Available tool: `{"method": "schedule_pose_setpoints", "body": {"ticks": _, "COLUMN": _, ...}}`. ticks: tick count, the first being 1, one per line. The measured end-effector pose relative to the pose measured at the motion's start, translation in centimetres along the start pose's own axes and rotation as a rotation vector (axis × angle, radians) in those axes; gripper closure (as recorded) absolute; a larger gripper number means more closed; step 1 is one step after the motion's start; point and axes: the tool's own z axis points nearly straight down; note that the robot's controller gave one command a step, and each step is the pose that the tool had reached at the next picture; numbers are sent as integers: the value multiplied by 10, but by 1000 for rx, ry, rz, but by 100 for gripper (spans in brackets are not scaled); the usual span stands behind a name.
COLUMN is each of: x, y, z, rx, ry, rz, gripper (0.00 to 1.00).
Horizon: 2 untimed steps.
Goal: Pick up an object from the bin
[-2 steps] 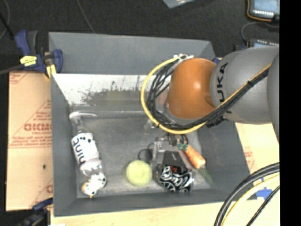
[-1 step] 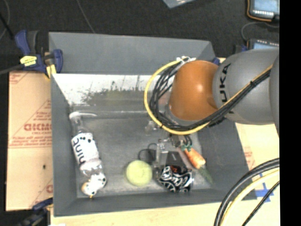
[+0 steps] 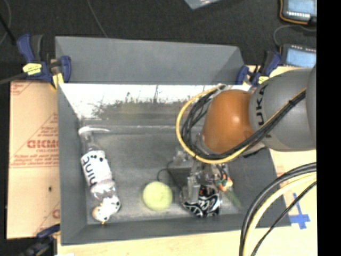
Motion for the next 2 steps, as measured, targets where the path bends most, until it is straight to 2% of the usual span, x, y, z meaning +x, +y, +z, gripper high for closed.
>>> {"method": "schedule_pose_setpoints", "body": {"ticks": 1, "x": 10, "y": -13, "z": 19, "rx": -3, "ry": 10, "rz": 7, "gripper": 0}}
{"method": "schedule_pose_setpoints", "body": {"ticks": 2, "x": -4, "y": -24, "z": 9, "rx": -2, "ry": -2, "rz": -26, "gripper": 0}}
